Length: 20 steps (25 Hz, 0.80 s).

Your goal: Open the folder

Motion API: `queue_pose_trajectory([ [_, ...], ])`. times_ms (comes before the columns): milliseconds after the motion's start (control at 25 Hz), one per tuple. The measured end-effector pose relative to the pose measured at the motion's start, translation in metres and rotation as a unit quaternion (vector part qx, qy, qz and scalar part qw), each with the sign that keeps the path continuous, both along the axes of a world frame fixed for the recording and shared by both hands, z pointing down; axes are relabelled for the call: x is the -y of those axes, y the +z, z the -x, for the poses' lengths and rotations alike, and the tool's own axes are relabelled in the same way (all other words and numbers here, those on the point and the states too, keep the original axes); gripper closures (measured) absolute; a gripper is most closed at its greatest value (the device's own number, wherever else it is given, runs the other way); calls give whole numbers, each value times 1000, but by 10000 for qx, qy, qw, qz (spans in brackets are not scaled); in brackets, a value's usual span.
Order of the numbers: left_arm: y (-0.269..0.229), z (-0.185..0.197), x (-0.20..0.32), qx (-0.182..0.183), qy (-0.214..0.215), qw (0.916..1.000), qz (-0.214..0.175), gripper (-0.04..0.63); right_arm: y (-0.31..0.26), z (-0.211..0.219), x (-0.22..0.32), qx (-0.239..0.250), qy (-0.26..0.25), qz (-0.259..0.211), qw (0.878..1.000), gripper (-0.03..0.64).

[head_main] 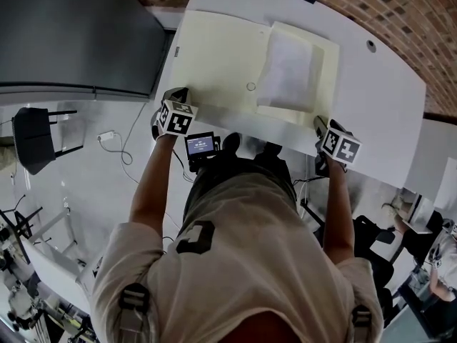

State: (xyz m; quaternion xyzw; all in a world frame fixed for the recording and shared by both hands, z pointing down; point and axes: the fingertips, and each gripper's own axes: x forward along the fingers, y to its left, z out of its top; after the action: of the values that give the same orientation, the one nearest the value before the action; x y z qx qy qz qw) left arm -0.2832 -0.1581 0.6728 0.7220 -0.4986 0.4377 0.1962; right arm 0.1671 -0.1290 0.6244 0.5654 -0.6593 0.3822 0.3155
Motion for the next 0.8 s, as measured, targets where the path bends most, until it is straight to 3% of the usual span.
queue_pose_trajectory([
  [240,1,0,0,-15,-88,9996,255,589,1,0,-2,90,52,-19,9999,380],
  [800,1,1,0,243,-318,9986,341,591,2,0,-2,420,46,-55,9991,380],
])
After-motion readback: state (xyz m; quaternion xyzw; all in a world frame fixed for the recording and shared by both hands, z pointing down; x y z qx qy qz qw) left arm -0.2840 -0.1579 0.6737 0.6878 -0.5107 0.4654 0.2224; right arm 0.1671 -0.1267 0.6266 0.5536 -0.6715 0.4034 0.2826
